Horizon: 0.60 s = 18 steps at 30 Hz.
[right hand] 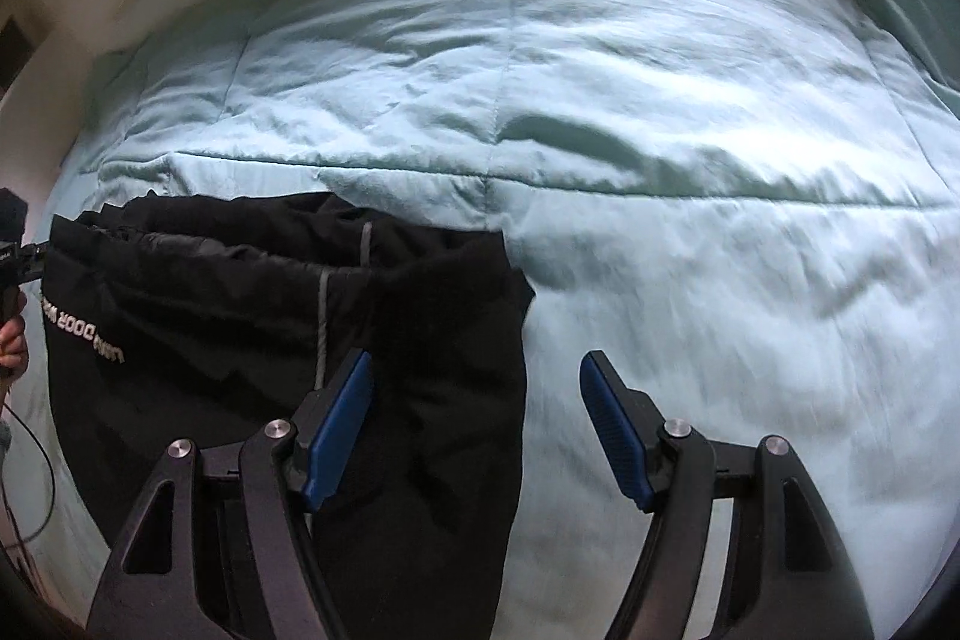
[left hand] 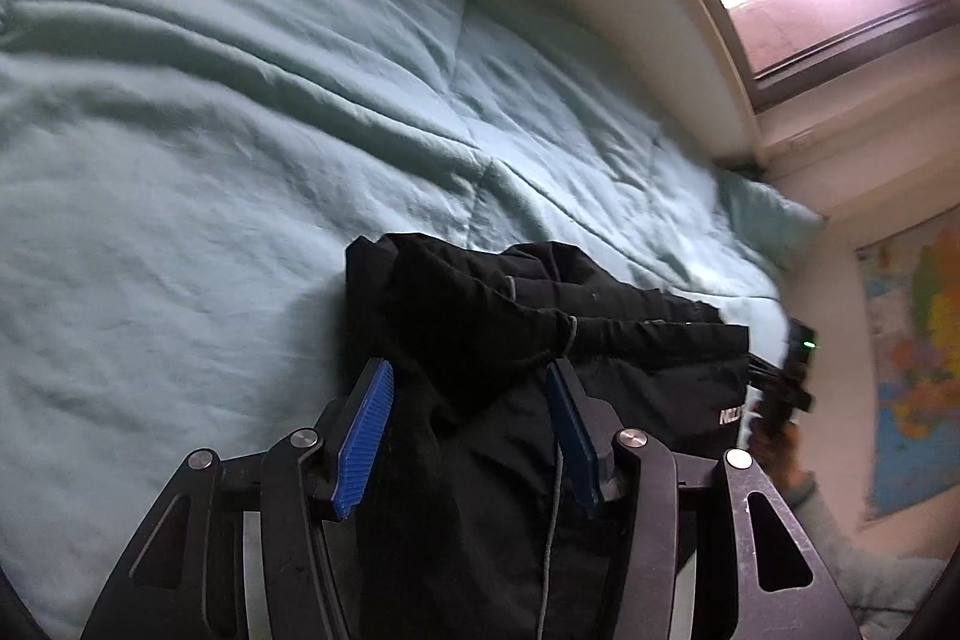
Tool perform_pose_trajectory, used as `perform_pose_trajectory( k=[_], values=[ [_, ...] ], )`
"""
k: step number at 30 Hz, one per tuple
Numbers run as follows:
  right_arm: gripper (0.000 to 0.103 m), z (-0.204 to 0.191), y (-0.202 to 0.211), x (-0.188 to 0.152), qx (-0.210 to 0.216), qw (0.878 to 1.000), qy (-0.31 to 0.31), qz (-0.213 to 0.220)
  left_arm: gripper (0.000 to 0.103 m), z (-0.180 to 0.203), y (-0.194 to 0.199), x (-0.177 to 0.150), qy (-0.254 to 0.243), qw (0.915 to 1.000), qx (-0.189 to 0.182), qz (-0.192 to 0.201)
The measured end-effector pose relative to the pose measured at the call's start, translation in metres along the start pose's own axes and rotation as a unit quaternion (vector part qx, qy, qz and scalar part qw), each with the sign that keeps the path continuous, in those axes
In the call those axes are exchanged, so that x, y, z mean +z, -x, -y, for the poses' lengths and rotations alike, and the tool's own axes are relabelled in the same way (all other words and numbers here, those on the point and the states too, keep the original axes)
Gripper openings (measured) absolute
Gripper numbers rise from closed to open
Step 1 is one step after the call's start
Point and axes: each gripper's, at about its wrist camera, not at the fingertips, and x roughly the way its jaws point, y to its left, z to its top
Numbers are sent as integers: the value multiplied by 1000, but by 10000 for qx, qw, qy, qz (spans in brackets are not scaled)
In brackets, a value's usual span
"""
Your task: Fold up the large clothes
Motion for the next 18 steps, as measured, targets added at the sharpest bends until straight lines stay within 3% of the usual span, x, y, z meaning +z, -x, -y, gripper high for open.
perform_pose_trajectory(
  k=[4, 7, 10, 14, 18],
  values=[
    [74, 6, -19, 8, 322, 9993, -61, -199, 54, -8, -4, 4, 130, 9991, -412, 36],
    [45, 7, -23, 8, 627, 9976, -199, -234, 54, -9, -9, 4, 184, 9990, -401, 32],
    [33, -3, -13, 3, 391, 9992, 3, -91, 54, -7, -9, 2, 114, 9993, -358, 15],
    [32, -12, -3, 0, 124, 9998, 175, -19, 54, -6, -5, -1, 160, 9994, -297, -94],
    [32, -11, -7, 2, 118, 9998, 107, -82, 55, 3, -10, 2, -24, 9998, -101, -157]
  ],
)
